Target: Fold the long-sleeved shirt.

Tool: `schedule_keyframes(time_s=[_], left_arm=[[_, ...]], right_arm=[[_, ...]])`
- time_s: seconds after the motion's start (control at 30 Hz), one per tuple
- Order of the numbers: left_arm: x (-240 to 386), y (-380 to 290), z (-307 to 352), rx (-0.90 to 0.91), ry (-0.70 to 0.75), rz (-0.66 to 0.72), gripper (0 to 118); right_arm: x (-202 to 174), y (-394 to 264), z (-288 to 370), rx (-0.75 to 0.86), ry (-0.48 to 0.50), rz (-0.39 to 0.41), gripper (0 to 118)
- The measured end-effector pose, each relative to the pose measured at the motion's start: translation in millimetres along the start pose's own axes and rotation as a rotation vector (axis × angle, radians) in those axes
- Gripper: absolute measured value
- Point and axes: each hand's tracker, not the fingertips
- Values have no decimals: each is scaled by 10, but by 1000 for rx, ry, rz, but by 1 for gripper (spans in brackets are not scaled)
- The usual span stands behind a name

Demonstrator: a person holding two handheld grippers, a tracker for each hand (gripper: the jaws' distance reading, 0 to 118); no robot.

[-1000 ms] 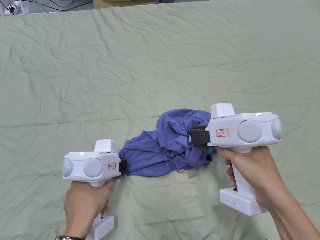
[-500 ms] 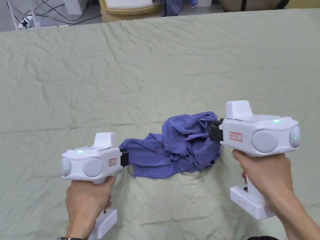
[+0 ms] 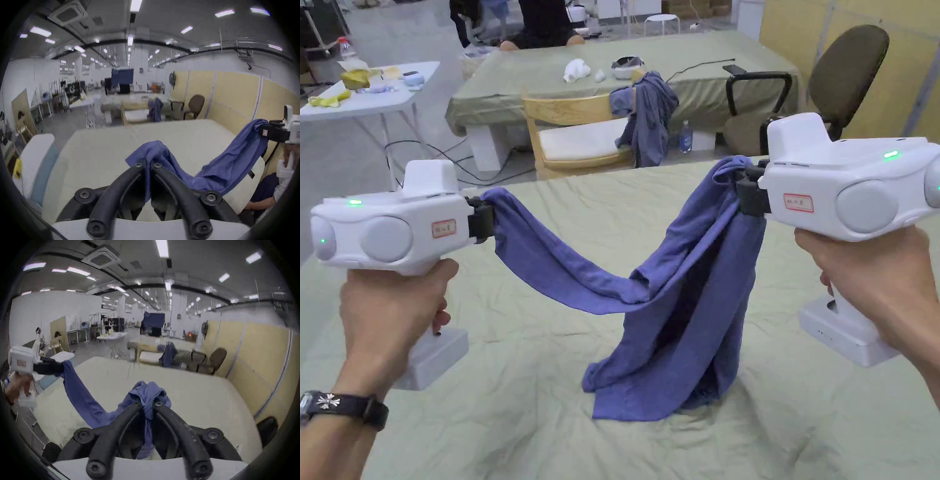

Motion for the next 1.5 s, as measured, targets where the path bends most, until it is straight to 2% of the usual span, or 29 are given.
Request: schedule_keyframes(time_s=[0.1, 0.37, 0.53, 0.67, 0.77, 0.87, 1.1, 1.3, 1.5], left_arm=[[-166, 552, 357, 79, 20, 5, 4], [-358, 1692, 1182, 215, 64, -102, 4], [-508, 2252, 1572, 273, 109, -101, 4], [-690, 2574, 1733, 304, 126, -31, 4], [-748, 2701, 1741, 315, 157, -30, 4], [-840, 2769, 1732, 323, 137, 23, 4], [-907, 2790, 1586, 326, 168, 9, 4], [-966, 2847, 1212, 319, 173, 3, 4], [-1036, 2876, 710, 309, 164, 4, 4]], right_arm=[[-1, 394, 276, 59, -13, 16, 9], [55, 1431, 916, 235, -46, 27, 9], [197, 2127, 1313, 327, -59, -9, 9], [350, 2592, 1551, 363, -83, -41, 9], [390, 2748, 1599, 358, -128, -17, 9], [455, 2807, 1581, 346, -135, -13, 9], [547, 2869, 1341, 340, -152, -37, 9], [536, 2954, 893, 315, -171, -2, 9], [605, 2994, 330, 292, -162, -23, 9]])
